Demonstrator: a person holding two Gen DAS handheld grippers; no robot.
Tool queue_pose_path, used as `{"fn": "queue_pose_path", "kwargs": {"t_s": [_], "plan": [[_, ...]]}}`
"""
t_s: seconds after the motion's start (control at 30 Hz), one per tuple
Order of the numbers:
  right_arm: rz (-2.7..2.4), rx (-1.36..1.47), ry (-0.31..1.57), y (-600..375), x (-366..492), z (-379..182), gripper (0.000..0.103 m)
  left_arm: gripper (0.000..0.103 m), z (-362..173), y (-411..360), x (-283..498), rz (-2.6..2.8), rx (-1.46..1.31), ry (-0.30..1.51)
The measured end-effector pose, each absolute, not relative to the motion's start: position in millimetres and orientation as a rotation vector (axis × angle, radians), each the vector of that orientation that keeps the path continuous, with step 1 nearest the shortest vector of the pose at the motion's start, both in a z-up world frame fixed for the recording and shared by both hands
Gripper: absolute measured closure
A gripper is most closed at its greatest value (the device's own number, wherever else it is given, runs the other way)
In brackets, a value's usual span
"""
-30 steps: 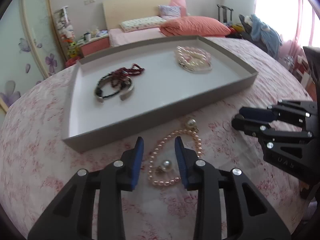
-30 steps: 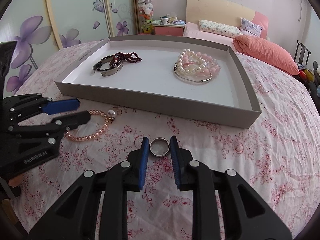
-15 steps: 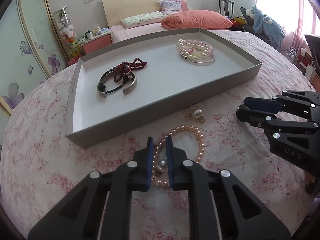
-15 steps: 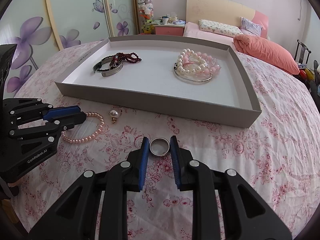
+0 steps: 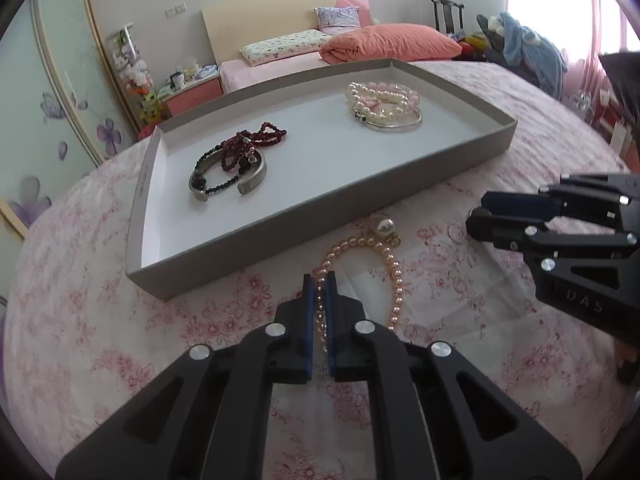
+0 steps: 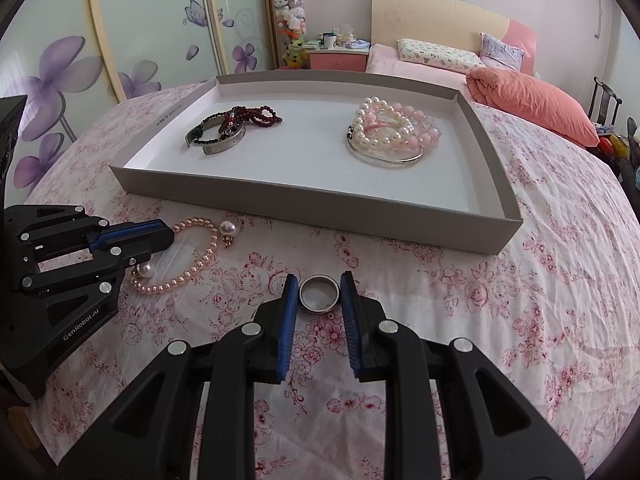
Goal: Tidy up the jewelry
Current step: 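Grasp the pink pearl bracelet with the left tool while the right grasps the silver ring, then carry the pink bracelet and silver ring over the tray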
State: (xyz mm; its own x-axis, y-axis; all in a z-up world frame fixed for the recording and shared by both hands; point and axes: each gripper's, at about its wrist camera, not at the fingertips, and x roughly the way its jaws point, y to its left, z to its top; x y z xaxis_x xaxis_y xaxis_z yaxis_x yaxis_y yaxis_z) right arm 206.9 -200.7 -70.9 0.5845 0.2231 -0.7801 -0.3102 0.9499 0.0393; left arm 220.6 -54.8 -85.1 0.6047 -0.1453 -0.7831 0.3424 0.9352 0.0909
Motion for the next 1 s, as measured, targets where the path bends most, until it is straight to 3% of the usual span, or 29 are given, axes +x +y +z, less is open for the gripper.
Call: {"fn": "queue_pose_path", "kwargs": {"t_s": [1.0], "plan": [[0.297, 0.020, 0.770, -219, 195, -44, 0.081, 0.097, -30, -24, 205, -0.383, -0.069, 0.721]]}}
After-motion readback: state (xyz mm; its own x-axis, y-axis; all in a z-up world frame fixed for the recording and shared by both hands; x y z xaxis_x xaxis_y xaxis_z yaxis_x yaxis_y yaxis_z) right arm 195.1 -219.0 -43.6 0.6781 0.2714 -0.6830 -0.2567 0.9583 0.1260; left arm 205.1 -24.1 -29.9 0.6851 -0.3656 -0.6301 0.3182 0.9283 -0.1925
